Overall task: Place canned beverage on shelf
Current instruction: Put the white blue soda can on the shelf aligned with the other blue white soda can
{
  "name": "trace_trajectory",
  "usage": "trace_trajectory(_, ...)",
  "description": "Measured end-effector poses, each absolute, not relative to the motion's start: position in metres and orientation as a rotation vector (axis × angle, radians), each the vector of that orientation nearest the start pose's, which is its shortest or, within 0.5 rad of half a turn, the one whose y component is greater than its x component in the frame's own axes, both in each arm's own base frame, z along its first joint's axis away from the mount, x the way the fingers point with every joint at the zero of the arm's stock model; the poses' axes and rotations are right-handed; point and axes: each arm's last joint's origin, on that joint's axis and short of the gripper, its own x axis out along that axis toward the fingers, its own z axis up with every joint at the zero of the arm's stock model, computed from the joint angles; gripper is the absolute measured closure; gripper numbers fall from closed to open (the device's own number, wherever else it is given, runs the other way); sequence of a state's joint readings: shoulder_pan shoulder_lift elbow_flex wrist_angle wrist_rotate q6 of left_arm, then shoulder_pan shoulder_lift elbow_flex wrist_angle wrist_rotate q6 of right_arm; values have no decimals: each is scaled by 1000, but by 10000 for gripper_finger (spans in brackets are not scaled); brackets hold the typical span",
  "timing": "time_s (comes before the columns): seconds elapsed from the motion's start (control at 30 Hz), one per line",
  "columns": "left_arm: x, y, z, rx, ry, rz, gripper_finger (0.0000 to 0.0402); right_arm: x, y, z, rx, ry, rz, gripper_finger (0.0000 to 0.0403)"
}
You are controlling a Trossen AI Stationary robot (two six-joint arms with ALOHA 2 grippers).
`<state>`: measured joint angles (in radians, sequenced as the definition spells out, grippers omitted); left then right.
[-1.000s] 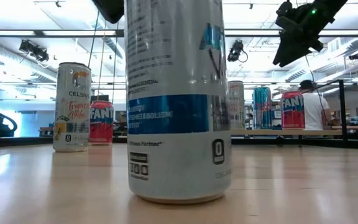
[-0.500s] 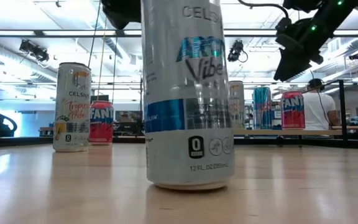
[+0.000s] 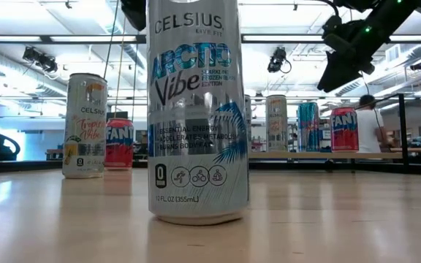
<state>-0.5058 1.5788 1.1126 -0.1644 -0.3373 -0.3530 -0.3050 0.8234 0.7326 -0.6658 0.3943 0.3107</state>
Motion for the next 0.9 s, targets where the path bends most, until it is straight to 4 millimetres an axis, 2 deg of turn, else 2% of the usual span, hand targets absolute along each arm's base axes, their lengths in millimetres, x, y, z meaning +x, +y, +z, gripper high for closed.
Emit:
trace_trajectory(0.37,311,-162,265,-135,489,-82,88,148,-58,270,251,660,-774,220)
trace_trajectory(0.6,311,-162,265,-64,488,-111,88,149,-57,269,283,667,-709,220)
trace_trajectory(0.77,310,-166,266,-10,497,-253,88,150,-57,270,286,658,-705,220)
trace_trajectory(0.9,313,-162,263,-7,514,-245,88,152,-57,272,287,627,-702,220)
